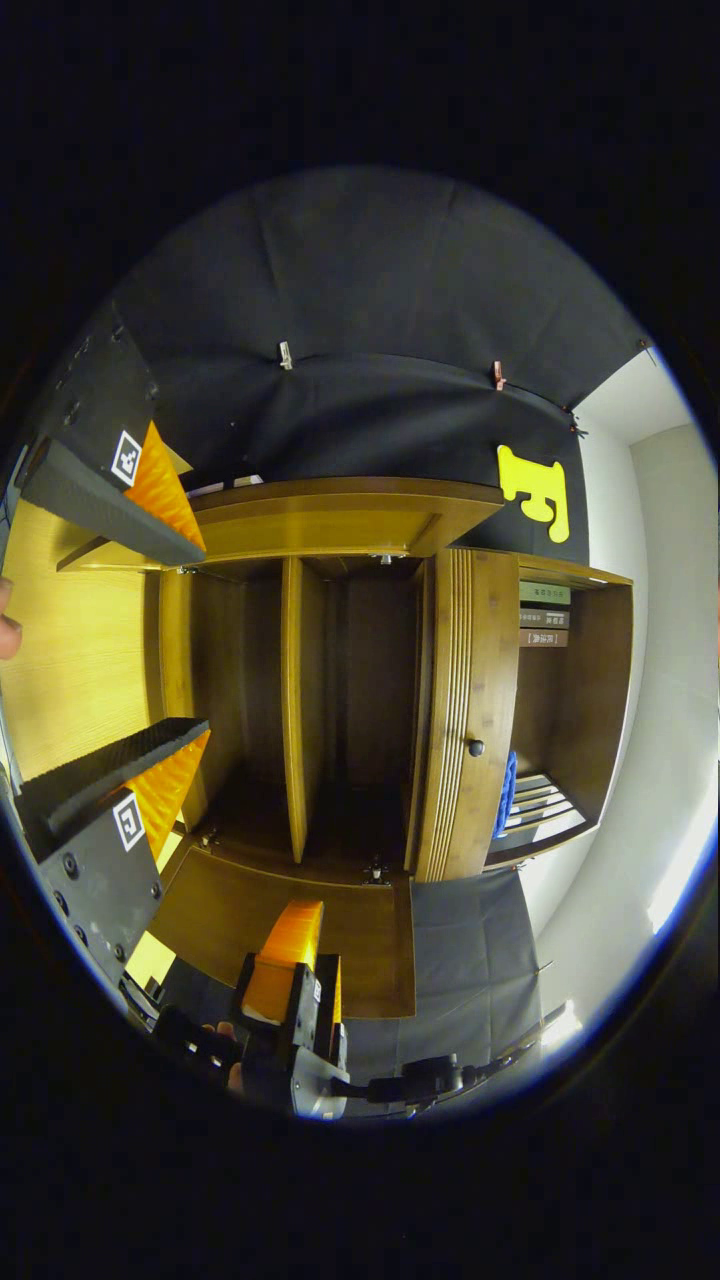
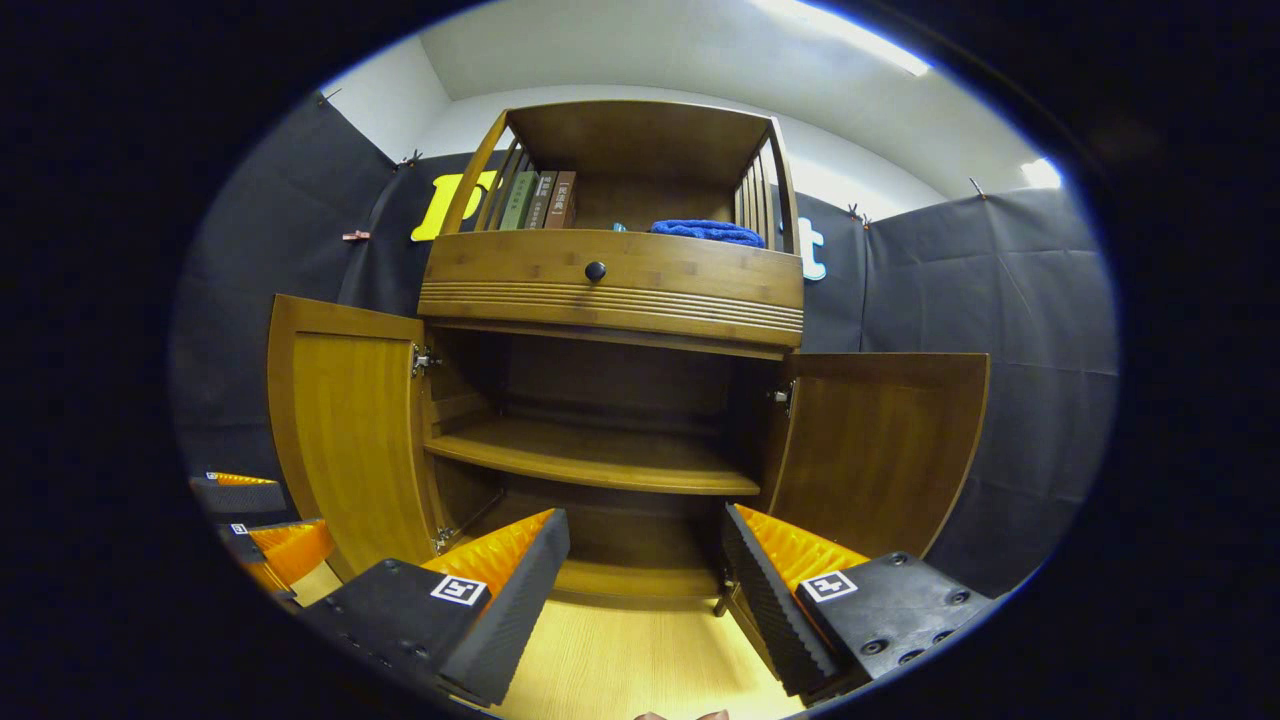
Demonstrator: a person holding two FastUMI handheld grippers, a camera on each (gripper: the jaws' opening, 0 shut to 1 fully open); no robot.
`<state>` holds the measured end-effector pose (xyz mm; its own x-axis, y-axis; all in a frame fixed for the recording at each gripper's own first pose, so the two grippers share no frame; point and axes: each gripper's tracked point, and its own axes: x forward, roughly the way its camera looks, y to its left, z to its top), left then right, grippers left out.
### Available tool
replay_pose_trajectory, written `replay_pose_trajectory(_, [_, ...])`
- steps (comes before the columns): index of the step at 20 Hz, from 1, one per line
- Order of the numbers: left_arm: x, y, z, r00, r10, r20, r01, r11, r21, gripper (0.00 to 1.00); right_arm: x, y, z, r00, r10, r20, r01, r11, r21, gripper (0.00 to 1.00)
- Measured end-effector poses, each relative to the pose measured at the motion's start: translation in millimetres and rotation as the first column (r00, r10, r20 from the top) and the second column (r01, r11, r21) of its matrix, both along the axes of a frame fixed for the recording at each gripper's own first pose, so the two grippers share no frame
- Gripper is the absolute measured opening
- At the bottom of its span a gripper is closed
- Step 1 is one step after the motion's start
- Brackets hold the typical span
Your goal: Open the right door of the double-door shoe cabinet with the right hand, and open the left door with the left hand.
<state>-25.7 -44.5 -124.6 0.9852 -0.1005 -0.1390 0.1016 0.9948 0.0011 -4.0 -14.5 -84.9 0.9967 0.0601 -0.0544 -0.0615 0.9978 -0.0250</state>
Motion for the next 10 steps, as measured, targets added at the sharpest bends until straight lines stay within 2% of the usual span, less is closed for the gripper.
replay_pose_trajectory(10, [-4.3,-6.3,0.0,1.000,-0.011,0.006,0.011,1.000,-0.008,0.95,-2.1,-9.7,2.7,1.000,-0.022,0.000,0.022,1.000,0.003,0.96])
